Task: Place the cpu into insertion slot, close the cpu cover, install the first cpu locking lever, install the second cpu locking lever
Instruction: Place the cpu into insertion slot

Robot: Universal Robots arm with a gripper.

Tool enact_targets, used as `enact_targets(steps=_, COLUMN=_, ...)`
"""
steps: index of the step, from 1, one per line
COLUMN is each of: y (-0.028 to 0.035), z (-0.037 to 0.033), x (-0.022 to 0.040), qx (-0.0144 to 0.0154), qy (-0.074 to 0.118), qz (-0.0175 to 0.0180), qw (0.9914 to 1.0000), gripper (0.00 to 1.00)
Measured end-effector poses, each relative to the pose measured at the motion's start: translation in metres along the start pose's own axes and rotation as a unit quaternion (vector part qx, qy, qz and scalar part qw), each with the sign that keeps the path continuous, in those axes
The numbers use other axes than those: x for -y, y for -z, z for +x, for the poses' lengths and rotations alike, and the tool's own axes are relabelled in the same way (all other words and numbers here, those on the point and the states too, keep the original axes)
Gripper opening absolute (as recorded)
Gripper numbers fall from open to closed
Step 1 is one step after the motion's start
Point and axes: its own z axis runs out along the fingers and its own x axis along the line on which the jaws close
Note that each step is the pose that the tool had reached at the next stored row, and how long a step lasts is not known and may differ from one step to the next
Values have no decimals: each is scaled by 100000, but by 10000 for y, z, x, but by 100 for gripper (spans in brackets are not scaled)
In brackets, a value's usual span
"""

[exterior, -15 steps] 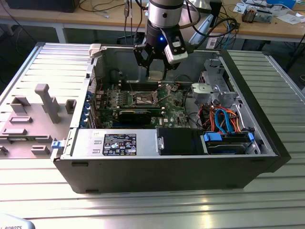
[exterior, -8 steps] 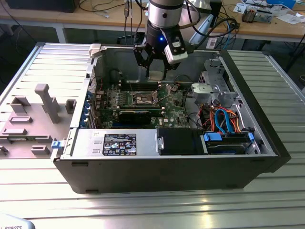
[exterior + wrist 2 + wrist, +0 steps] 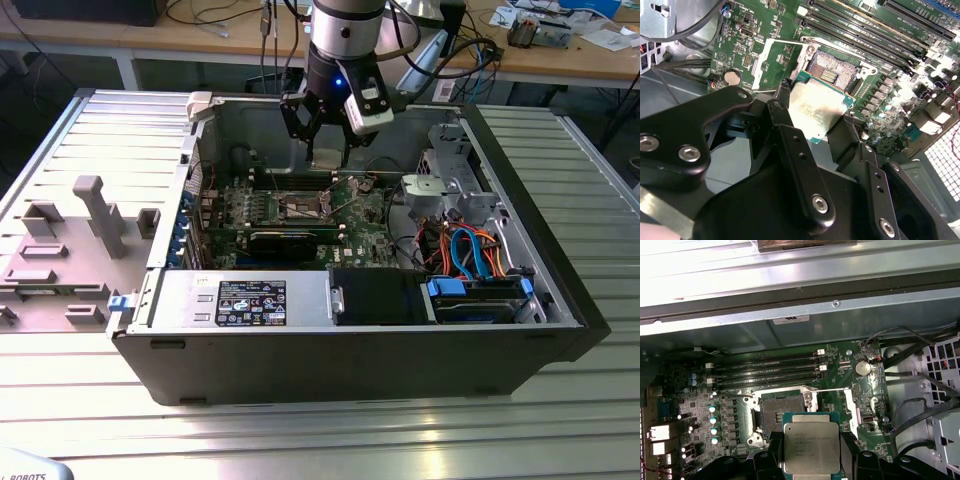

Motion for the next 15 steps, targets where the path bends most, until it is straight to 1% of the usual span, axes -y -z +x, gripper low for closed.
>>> enact_targets(steps=15, y=-6, z=0, x=1, qx=27, qy=-291, qz=-6, qw=100000, gripper=54)
